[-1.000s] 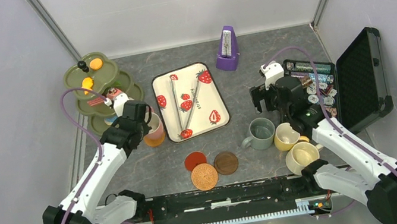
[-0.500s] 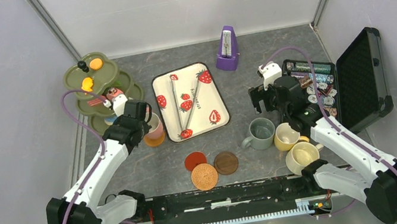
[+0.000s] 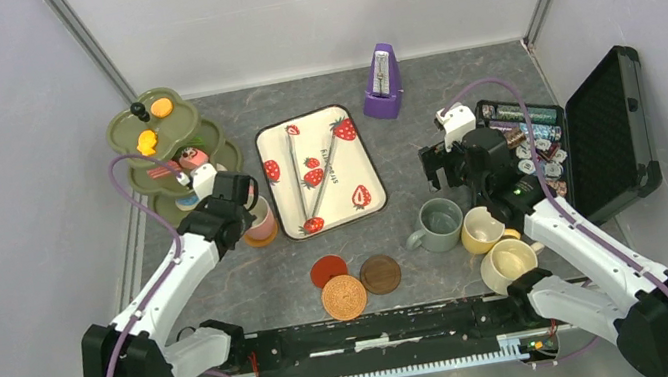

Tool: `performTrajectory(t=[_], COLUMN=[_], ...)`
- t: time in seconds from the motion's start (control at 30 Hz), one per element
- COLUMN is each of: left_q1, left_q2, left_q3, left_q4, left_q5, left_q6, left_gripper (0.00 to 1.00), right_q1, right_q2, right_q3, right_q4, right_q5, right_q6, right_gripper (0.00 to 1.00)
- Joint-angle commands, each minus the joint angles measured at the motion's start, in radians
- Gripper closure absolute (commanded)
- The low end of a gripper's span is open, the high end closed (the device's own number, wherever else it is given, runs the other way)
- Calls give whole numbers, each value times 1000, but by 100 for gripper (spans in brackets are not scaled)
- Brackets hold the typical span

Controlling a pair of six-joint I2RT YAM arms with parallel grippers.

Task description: Serve the afternoon tea

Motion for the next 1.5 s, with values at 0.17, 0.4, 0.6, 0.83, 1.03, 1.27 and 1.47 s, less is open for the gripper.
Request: performTrajectory(t=[0.17,0.4,0.6,0.83,1.03,1.27,1.47], left_q1=[7,7,7,7,7,7,-23], left_q2=[-6,4,4,-18,-89,-228,-287], left_q3=[8,5,1,6,37,136,130], left_q4=[66,77,74,55,21,3,14], left_q5=[-85,-84,-85,-96,-42,266,667], left_q6=[-90,-95,-101,-95,-69,107,128], left_gripper=[98,93,81,62,45,14,20], right_q1=[-2,-2,-2,-2,-3,-2,-3], right_q2=[-1,-2,-7,-19,-37,-59,-34], right_q3=[1,-7,-3,36,69,58,51], right_q4=[31,34,27,-35,-134,-179,-138], right_q5=[-19,-19,-26,-51,-83,-117,-185], right_q6=[-4,-5,-5,-1,-2,-21,-3], right_gripper=[2,2,2,2,2,2,2])
